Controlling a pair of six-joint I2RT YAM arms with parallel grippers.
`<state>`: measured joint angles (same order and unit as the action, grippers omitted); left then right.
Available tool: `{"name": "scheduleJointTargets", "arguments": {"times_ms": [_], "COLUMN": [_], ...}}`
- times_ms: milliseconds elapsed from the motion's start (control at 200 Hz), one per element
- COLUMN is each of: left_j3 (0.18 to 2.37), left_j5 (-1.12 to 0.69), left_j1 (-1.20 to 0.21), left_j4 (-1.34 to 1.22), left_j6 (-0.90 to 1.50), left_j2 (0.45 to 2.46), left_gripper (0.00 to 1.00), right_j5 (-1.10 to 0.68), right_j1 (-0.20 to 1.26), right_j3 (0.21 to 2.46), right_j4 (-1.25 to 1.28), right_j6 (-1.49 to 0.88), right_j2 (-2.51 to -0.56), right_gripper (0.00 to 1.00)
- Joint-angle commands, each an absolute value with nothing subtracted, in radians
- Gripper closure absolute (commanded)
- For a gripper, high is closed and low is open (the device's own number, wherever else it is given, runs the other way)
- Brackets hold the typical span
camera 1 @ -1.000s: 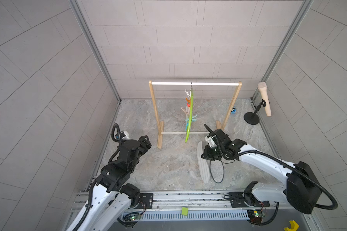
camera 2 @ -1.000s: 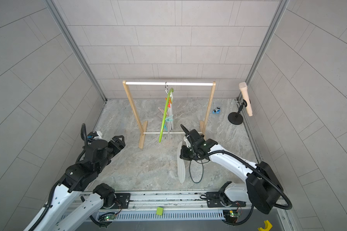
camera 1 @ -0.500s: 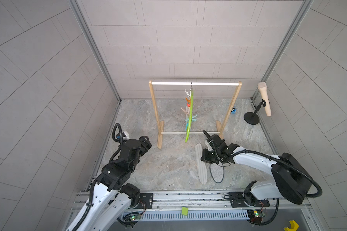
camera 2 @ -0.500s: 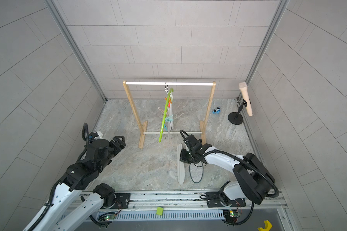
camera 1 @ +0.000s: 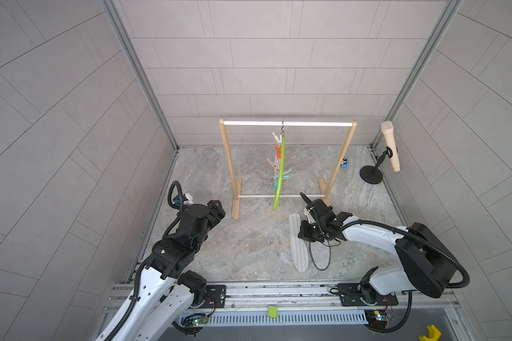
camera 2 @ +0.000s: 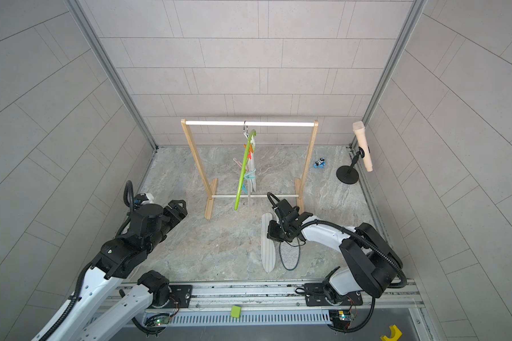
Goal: Take the shoe insoles off the hanger
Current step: Place the insole at the center of the board.
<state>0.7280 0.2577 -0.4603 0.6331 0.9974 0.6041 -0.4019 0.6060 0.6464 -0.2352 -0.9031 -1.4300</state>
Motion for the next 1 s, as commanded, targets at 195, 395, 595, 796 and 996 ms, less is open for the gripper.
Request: {"name": "scheduleJointTargets", "arguments": {"times_ms": [195, 395, 595, 796, 996], "left_j3": [0.717, 0.711, 0.703, 0.696, 0.698], "left_j5": [0.275, 0.269, 0.263, 0.255, 0.213], "left_j1": [-0.457, -0.457, -0.457, -0.457, -0.457], "left_j4": [0.622, 0.619, 0.62, 0.619, 0.584], "left_j6": [1.015, 1.015, 1.016, 1.016, 0.96], "left_j2": [0.604, 0.603, 0.597, 0.594, 0.601], "left_gripper": [0.15, 0.15, 0.15, 0.11, 0.0], "right_j5": [-0.361, -0.355, -0.341, -0.327, -0.312], "right_j1": [0.603, 0.603, 0.603, 0.597, 0.565], "right_j3": [0.637, 0.637, 0.647, 0.671, 0.713], "right_j4": [-0.278, -0.291, -0.319, -0.377, -0.471], "right_j6": [-0.901, -0.894, -0.884, -0.863, -0.827], "right_j2": [-1.429, -1.422, -1.387, -1.345, -1.249], "right_gripper": [0.82, 0.76, 0.69, 0.68, 0.62]}}
